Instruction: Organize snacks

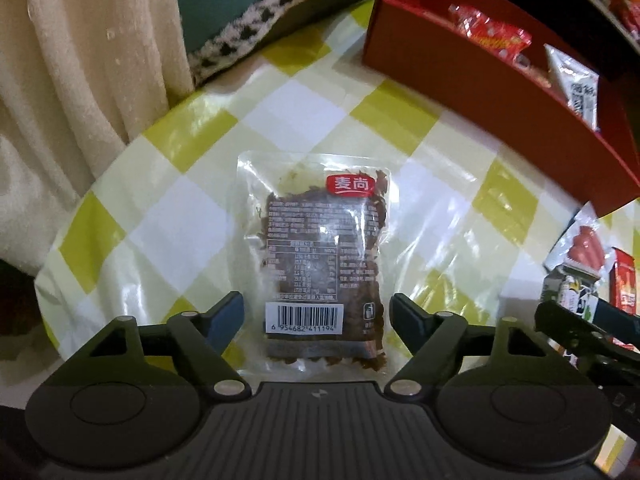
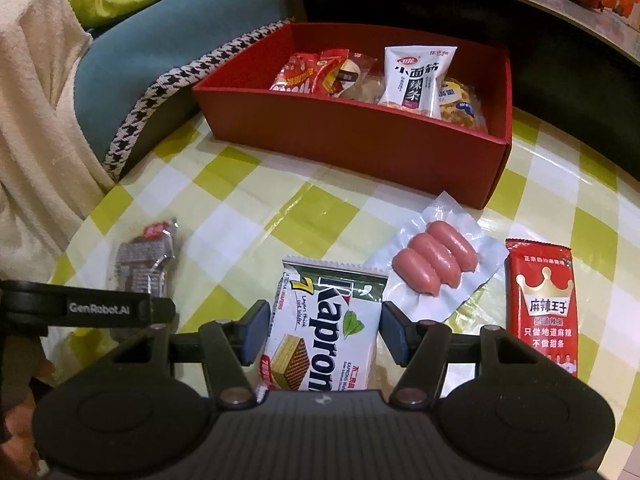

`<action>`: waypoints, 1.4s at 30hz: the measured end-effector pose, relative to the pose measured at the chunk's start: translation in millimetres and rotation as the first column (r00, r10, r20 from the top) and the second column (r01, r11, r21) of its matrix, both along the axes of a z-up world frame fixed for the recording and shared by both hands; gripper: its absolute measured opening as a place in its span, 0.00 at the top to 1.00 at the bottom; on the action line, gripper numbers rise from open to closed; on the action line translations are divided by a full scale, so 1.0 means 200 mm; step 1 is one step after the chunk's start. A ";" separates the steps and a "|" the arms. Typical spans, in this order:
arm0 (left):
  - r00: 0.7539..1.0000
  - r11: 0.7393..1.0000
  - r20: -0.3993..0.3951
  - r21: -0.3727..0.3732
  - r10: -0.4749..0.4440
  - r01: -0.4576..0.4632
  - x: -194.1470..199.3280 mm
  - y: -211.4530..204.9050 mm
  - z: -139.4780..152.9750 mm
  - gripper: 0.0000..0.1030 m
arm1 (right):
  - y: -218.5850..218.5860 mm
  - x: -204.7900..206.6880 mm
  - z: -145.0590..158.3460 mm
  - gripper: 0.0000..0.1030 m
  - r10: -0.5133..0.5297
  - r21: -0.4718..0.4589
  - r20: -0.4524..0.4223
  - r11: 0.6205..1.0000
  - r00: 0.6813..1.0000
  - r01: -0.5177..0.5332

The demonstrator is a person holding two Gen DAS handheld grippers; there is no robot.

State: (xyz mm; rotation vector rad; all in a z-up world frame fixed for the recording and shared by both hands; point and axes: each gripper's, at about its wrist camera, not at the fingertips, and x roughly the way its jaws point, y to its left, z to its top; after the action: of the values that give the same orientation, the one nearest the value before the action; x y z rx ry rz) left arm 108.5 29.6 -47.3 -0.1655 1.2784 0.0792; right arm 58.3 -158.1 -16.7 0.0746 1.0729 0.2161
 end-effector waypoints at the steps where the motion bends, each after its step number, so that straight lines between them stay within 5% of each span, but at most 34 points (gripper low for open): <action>1: 1.000 1.000 0.003 -0.006 0.000 0.000 0.00 0.00 0.01 0.19 | 0.00 0.00 0.00 0.32 -0.003 0.002 0.003 1.000 1.000 0.003; 42: 0.980 0.994 0.166 -0.002 -0.111 0.113 0.07 -0.18 0.23 0.17 | -0.07 0.08 0.14 0.31 -0.075 0.039 0.093 0.997 0.993 0.072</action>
State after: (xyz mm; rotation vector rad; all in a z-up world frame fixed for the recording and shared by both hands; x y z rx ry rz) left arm 121.9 -5.7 -1.0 -0.1070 1.1204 -0.0381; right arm 74.0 -171.9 11.8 0.1342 0.9709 0.1703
